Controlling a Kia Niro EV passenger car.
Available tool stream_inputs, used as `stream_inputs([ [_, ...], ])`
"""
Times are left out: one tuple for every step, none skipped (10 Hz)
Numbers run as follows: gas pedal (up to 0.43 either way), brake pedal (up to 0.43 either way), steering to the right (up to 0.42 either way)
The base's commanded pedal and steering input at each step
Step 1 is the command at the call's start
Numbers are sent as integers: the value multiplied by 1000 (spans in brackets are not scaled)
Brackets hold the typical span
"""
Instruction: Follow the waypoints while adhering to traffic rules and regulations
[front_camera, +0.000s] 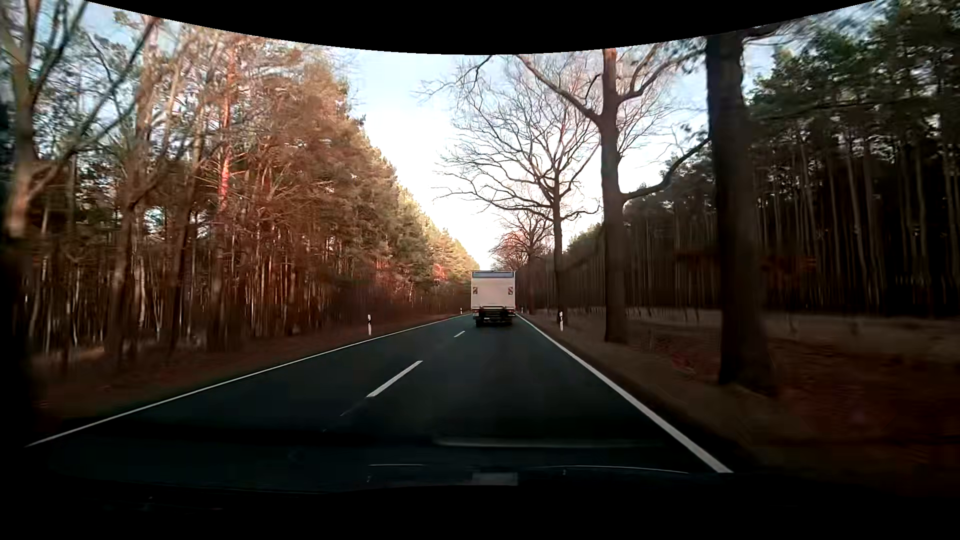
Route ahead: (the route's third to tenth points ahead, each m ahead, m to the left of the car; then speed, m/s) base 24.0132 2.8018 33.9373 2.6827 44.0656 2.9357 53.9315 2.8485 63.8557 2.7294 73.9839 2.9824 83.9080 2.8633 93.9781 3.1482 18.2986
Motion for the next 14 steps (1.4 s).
stream_inputs([
  [118,0,-2],
  [118,0,-2],
  [118,0,-2],
  [118,0,-2],
  [118,0,-1],
  [118,0,-2],
  [118,0,-1],
  [118,0,-1],
  [118,0,-2],
  [118,0,-2],
  [118,0,-1],
  [118,0,-1],
  [118,0,-1],
  [118,0,-1],
])
